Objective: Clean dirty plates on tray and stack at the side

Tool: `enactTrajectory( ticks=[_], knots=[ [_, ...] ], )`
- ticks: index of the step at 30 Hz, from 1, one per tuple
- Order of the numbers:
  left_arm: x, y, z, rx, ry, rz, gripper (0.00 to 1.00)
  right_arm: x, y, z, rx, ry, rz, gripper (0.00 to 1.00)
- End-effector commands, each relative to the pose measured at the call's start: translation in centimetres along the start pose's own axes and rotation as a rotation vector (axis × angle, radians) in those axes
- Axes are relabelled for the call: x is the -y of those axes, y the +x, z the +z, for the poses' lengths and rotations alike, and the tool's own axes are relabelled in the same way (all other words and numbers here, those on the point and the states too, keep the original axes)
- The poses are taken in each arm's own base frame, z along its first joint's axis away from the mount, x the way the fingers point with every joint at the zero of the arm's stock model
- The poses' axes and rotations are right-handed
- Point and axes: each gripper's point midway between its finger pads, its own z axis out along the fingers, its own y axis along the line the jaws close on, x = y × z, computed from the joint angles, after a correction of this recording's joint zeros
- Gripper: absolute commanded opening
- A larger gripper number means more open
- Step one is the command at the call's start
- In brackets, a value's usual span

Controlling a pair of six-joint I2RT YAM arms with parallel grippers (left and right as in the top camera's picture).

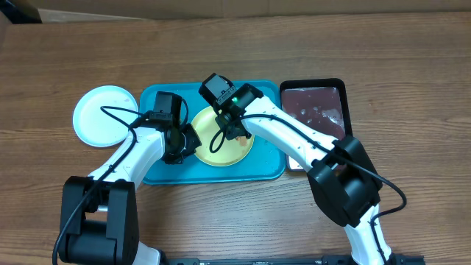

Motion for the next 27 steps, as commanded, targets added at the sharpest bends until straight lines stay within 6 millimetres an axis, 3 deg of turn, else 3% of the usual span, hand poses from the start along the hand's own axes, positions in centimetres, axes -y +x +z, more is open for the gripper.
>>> enactTrajectory(
  ticks=[1,4,5,6,15,19,27],
  knots=[
    [0.4,0.1,0.0,-0.006,0.004,0.013,0.05,0.2,0.1,0.7,-0.006,0.022,0.008,0.06],
    [0.4,0.1,0.0,-0.006,0.004,0.013,0.05,0.1,0.4,1.4,-0.023,0.023,0.004,0.09],
    [0.4,0.1,0.0,-0.006,0.004,0.013,0.05,-0.2,0.6,1.7,-0.033,0.014,0.003,0.19],
    [0.4,0.1,0.0,-0.006,0.004,0.013,0.05,-0.4,0.7,1.8,-0.038,0.004,0.002,0.23],
    [0.4,0.1,0.0,-0.007,0.004,0.013,0.05,-0.5,0.9,2.0,-0.046,-0.004,0.005,0.25],
    [0.4,0.1,0.0,-0.006,0.004,0.013,0.05,-0.5,0.8,2.1,-0.045,-0.005,0.008,0.33],
    [0.4,0.1,0.0,-0.006,0.004,0.013,0.03,-0.8,1.0,2.4,-0.052,-0.018,0.01,0.36]
  ],
)
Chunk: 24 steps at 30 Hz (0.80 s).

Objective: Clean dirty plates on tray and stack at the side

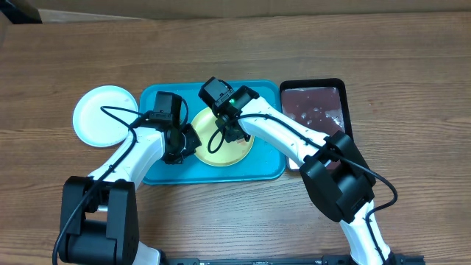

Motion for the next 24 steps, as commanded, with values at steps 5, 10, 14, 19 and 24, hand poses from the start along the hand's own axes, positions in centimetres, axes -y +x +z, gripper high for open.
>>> enactTrajectory(
  ticks=[5,10,14,19,24],
  knots=[
    [0.4,0.1,0.0,-0.005,0.004,0.013,0.05,-0.6,0.3,0.9,-0.017,-0.03,0.004,0.3],
    [0.4,0.1,0.0,-0.005,0.004,0.013,0.04,-0.2,0.5,1.2,-0.022,-0.027,0.013,0.24],
    [0.4,0.1,0.0,-0.004,0.004,0.013,0.04,0.4,0.9,2.0,-0.033,-0.022,0.026,0.08],
    [0.3,0.0,0.0,-0.002,0.001,0.013,0.04,0.4,1.3,3.1,-0.032,-0.046,0.042,0.04],
    [0.3,0.0,0.0,-0.002,0.001,0.013,0.04,-0.5,1.2,3.2,-0.031,-0.096,0.064,0.04]
  ],
)
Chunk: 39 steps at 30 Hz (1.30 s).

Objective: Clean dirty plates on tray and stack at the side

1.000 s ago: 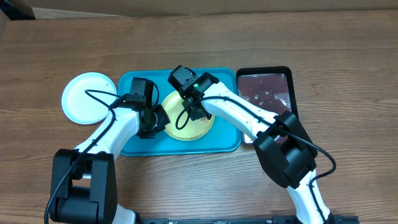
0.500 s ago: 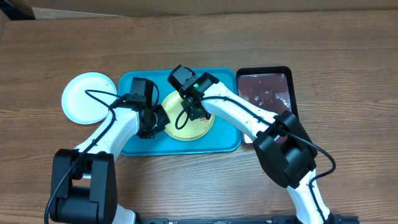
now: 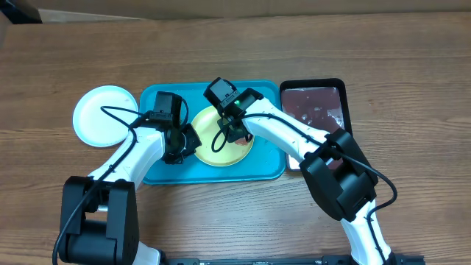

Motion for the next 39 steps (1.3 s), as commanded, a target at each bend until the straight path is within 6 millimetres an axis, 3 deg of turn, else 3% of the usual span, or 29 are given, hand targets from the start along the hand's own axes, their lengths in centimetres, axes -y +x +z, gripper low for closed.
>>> enactTrajectory(
  ticks=[1,9,18,28,36,38,39],
  knots=[
    [0.3,0.0,0.0,-0.003,0.001,0.013,0.04,-0.1,1.2,1.4,-0.044,-0.028,0.041,0.04],
    [0.3,0.1,0.0,-0.003,0.001,0.024,0.04,0.0,1.2,1.8,-0.034,-0.023,0.06,0.04],
    [0.3,0.0,0.0,-0.003,0.001,0.024,0.04,-0.9,3.6,3.8,-0.076,-0.078,0.058,0.04],
    [0.4,0.0,0.0,0.0,0.003,0.032,0.04,-5.3,4.8,2.7,-0.154,-0.337,0.064,0.04],
    [0.4,0.0,0.0,0.001,0.003,0.032,0.04,-4.9,3.2,0.7,-0.137,-0.366,0.054,0.04],
    [0.4,0.0,0.0,0.001,0.003,0.032,0.04,-4.4,2.5,-0.3,-0.127,-0.366,0.056,0.12],
    [0.4,0.0,0.0,0.001,0.003,0.032,0.04,-4.2,2.2,-0.8,-0.122,-0.366,0.06,0.27]
  ],
)
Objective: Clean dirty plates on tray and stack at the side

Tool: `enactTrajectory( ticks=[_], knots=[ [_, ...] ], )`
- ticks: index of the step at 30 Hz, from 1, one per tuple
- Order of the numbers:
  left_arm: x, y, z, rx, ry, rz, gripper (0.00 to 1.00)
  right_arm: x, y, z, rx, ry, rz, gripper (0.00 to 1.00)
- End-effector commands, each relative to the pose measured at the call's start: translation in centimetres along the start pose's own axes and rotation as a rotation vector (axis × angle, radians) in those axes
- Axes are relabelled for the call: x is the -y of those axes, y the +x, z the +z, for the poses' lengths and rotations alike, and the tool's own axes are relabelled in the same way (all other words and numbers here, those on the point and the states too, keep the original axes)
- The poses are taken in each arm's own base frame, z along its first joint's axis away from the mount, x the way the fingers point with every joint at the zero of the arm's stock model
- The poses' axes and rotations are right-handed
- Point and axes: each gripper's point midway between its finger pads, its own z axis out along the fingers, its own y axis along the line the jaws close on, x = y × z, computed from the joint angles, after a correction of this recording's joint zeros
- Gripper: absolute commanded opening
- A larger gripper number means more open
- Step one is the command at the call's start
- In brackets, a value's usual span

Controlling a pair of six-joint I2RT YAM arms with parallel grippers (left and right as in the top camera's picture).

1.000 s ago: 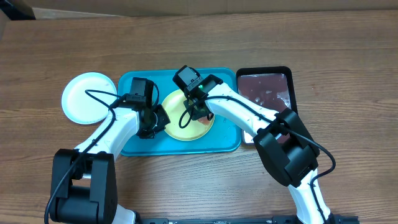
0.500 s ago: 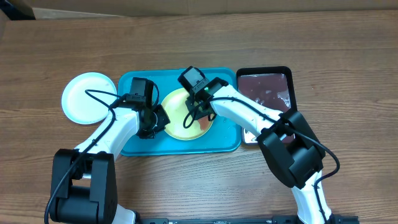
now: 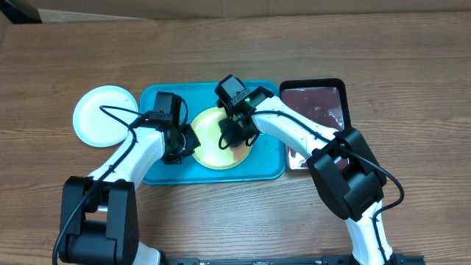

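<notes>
A yellow plate (image 3: 209, 152) lies in the blue tray (image 3: 266, 166) at the table's middle. My left gripper (image 3: 188, 143) sits at the plate's left rim and looks shut on it. Above the plate's right half, my right gripper (image 3: 235, 138) points down, with a small tan sponge (image 3: 241, 145) showing under its fingers, apparently held. A white plate (image 3: 103, 116) rests on the table left of the tray.
A black tray (image 3: 316, 110) with dark reddish contents and pale specks stands right of the blue tray; the right arm crosses its lower part. Cardboard runs along the table's far edge.
My right gripper has shifted to the right and nearer, from the plate's upper middle to its right half. The left gripper and the yellow plate have stayed put.
My right gripper stood over the yellow plate's upper part, then slightly further left, then back to the right, and now lower on the right half. Throughout, the left gripper kept its place at the plate's left rim and the white plate lay untouched.
</notes>
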Motion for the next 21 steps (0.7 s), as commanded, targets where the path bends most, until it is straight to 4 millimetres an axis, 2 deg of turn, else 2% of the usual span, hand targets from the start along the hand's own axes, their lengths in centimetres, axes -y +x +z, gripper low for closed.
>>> enactTrajectory(
  ticks=[1,3,4,7,10,15,18,21],
  knots=[
    [0.8,0.1,0.0,-0.007,0.025,0.028,0.04,-1.4,0.3,-0.3,-0.041,-0.076,-0.018,0.41],
    [0.8,0.1,0.0,-0.006,0.025,0.028,0.04,-1.5,-0.1,-1.1,-0.037,-0.077,-0.017,0.53],
    [0.8,0.1,0.0,-0.007,0.025,0.028,0.04,-1.6,-0.2,-1.4,-0.036,-0.077,-0.017,0.55],
    [0.8,0.1,0.0,-0.007,0.025,0.028,0.04,-1.6,-0.1,-1.4,-0.042,-0.074,-0.015,0.55],
    [0.8,0.1,0.0,-0.007,0.025,0.028,0.04,-0.7,0.3,-0.9,-0.05,-0.025,-0.013,0.55],
    [0.8,0.0,0.0,-0.006,0.026,0.028,0.04,1.1,0.7,0.2,-0.042,0.064,-0.005,0.52],
    [0.8,0.0,0.0,-0.005,0.027,0.028,0.04,1.4,0.5,0.5,-0.024,0.076,-0.007,0.4],
    [0.8,0.0,0.0,-0.005,0.027,0.028,0.04,1.6,0.4,1.0,-0.01,0.082,-0.009,0.4]
  ],
)
